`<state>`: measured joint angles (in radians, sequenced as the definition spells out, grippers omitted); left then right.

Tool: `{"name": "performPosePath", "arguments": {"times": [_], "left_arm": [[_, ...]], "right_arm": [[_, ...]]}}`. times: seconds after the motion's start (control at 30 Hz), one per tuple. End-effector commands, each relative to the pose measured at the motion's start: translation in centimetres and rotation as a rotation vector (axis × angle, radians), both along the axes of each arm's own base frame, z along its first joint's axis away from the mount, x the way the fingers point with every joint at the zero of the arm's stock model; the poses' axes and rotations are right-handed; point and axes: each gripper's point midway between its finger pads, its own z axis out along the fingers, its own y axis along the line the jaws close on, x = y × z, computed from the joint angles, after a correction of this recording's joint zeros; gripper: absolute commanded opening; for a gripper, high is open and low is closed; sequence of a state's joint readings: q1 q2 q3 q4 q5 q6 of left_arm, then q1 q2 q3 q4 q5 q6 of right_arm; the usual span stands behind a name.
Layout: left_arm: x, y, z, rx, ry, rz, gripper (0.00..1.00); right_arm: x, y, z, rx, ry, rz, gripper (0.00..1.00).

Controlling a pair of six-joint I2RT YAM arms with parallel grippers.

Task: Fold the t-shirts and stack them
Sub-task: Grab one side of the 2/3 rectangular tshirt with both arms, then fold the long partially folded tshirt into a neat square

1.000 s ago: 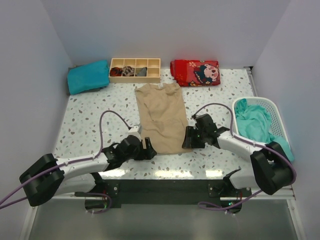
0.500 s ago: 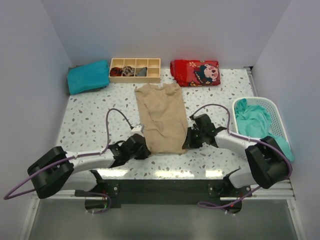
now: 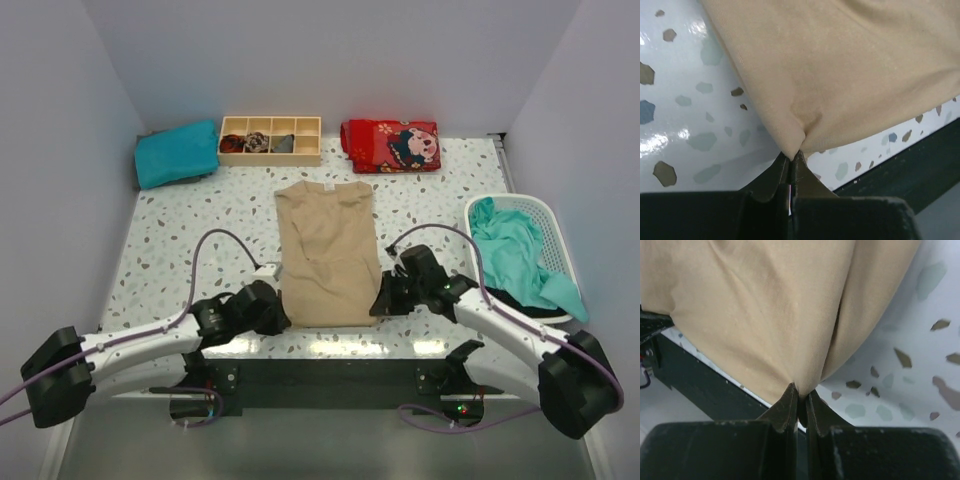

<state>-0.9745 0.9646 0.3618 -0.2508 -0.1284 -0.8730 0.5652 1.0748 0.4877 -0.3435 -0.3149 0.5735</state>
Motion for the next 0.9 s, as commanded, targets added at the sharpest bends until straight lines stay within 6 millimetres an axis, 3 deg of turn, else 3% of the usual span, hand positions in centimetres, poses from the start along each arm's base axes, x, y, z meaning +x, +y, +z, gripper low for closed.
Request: {"name": "performPosePath", "arguments": {"times": [0.0,0.1,0.2,0.23,0.3,0.33,0.4,0.43,0.47,0.53,0.57,0.63,0.7,0.73,0.77,0.8,0.87], "left_arm": [[-3.7,1.1,-0.3,0.0,0.072,-0.055,0.0],[-4.9,0.5,0.5,-0.035,0.077,-0.062,0.0],[-5.0,-0.2,2.0,-0.038,0.033,-0.054,0.0],[-4.0,-0.5,3.1,-0.04,-0.012,-0.024,0.0],[-3.1,-0.4,3.7,0.003,-0.051,-0.003,0.0],[-1.7,-0.7,5.1,0.003,-0.108,0.035,0.0],[0.1,-0.3,5.9,0.074,-0.184,0.08,0.0],[1.0,-1.0,7.7,0.064,-0.221,0.097,0.0],[1.7,-1.2,8.0,0.096,-0.243,0.111,0.0],[3.7,-1.5,10.6,0.127,-0.335,0.156,0.0],[4.4,-1.4,10.7,0.168,-0.357,0.17,0.0],[6.0,-1.6,12.6,0.193,-0.416,0.204,0.01],[7.8,-1.3,12.7,0.228,-0.434,0.228,0.02],[8.4,-1.4,12.7,0.225,-0.437,0.228,0.02],[9.8,-0.7,12.7,0.227,-0.437,0.256,0.02],[10.7,-1.3,13.1,0.195,-0.45,0.234,0.02],[12.6,-0.4,13.1,0.213,-0.471,0.253,0.02]], "right_arm": [[-4.7,-1.2,-0.1,-0.037,0.076,0.036,0.03],[-6.2,-1.5,1.0,-0.042,0.051,0.045,0.04],[-5.9,-1.4,2.7,-0.019,-0.01,0.031,0.04],[-5.2,-1.6,3.0,-0.03,-0.042,0.011,0.05],[-3.9,-1.6,4.2,-0.045,-0.104,-0.003,0.06],[-2.6,-2.1,4.6,-0.083,-0.152,-0.035,0.06],[-0.8,-2.0,5.8,-0.122,-0.214,-0.04,0.06],[0.3,-2.3,6.1,-0.162,-0.257,-0.047,0.06],[1.4,-1.9,7.6,-0.157,-0.301,-0.057,0.06],[3.3,-1.9,8.0,-0.206,-0.343,-0.081,0.06],[5.0,-2.3,9.4,-0.246,-0.411,-0.109,0.08],[6.5,-1.9,9.6,-0.296,-0.431,-0.101,0.09],[8.5,-1.6,11.1,-0.33,-0.481,-0.112,0.08],[9.2,-1.4,10.5,-0.355,-0.473,-0.102,0.09],[10.5,-1.0,11.5,-0.345,-0.508,-0.106,0.09],[11.1,-0.7,11.6,-0.346,-0.513,-0.102,0.09],[13.1,-0.4,11.7,-0.363,-0.522,-0.105,0.09]]}}
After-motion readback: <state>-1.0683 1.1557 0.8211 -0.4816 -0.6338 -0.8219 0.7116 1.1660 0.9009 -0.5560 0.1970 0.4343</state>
